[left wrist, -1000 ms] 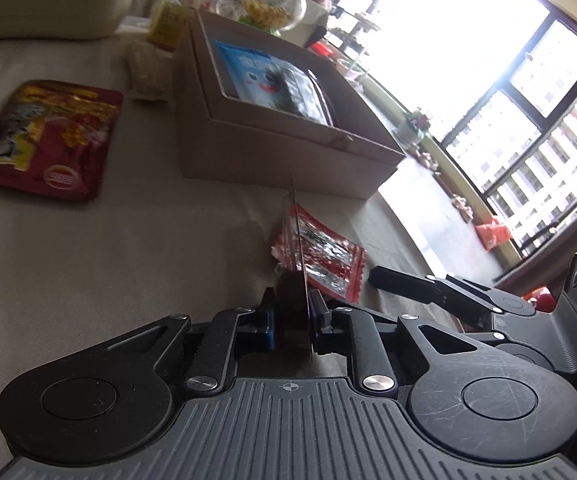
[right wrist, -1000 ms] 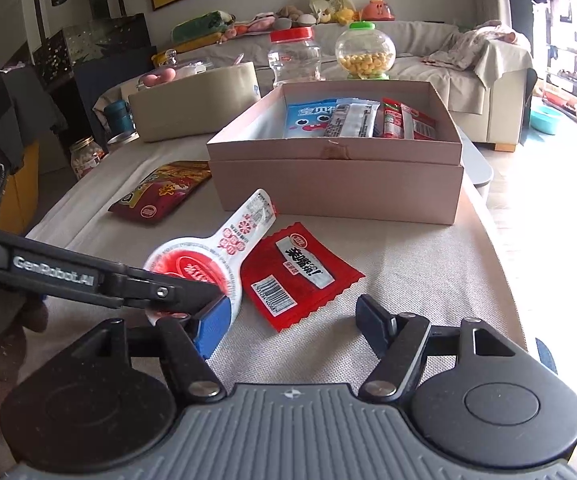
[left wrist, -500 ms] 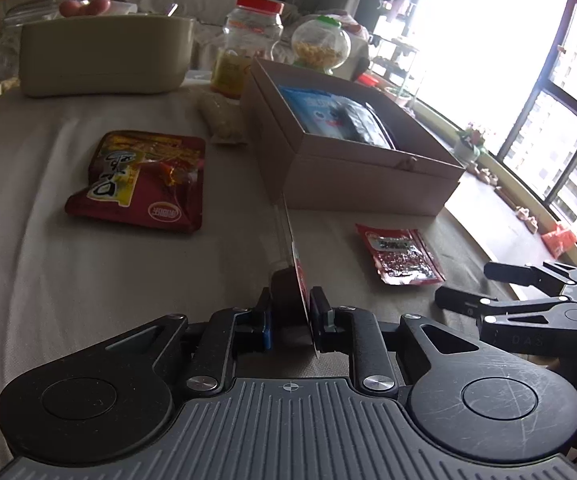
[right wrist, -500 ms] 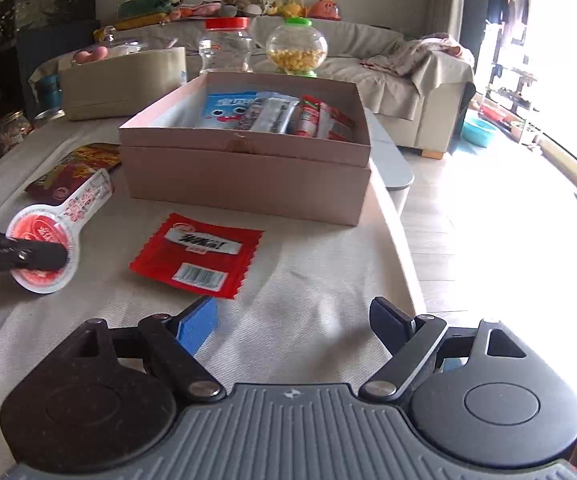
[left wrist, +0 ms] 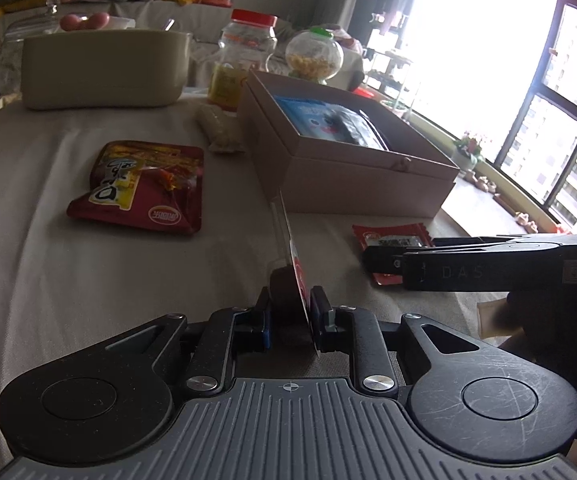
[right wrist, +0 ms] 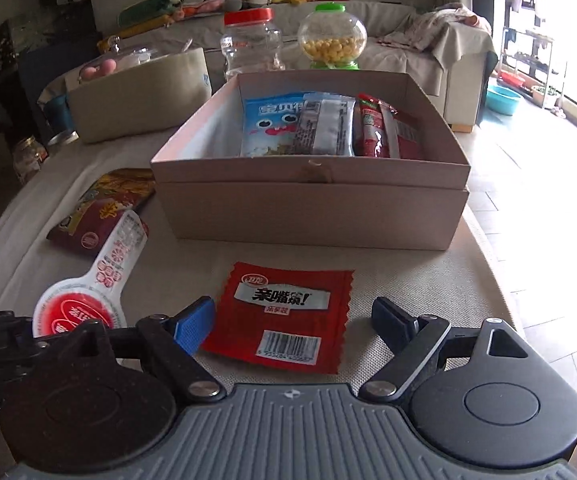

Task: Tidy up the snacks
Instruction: 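Hold the clear packet with the left tool while the right tool reaches the red sachet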

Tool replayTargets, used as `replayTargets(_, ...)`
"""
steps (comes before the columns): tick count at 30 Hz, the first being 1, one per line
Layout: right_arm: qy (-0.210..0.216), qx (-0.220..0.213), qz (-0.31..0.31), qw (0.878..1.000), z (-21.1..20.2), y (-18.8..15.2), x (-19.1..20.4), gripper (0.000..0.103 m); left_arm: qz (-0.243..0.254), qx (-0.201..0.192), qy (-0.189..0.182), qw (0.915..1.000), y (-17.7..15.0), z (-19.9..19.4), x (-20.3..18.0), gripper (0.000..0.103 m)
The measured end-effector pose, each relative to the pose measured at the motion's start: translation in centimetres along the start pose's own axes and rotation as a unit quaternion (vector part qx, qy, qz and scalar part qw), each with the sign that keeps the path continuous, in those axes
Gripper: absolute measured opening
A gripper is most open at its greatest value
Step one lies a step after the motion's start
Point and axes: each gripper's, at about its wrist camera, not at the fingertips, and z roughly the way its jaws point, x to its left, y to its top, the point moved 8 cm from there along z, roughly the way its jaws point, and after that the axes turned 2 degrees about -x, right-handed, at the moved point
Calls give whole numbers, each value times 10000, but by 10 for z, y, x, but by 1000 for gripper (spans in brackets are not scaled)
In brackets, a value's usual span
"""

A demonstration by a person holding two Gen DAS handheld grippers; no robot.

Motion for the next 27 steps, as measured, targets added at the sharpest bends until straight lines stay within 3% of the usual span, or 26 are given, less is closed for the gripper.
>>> replayTargets(7, 167, -56, -60, 9998, -16, -14, -15, 89, 19, 124, 11, 9999, 1, 0, 0, 23)
replayTargets(11, 283, 145, -477, 9984, -14, -20, -6, 103, 35, 207, 38, 9998, 1, 0, -2, 23)
replayTargets(18, 313, 211, -585, 9976, -17, -22, -5, 103, -64, 262, -34, 9996, 1, -1, 1, 22)
replayTargets(21, 597, 406, -888, 9934, -15, -16, 0, 102, -196, 307, -83, 9993, 2, -1, 4, 22)
replayTargets(27, 808, 38, -659, 9945, -9, 15, -2, 100, -269, 333, -136, 9990, 5, -5, 1, 19)
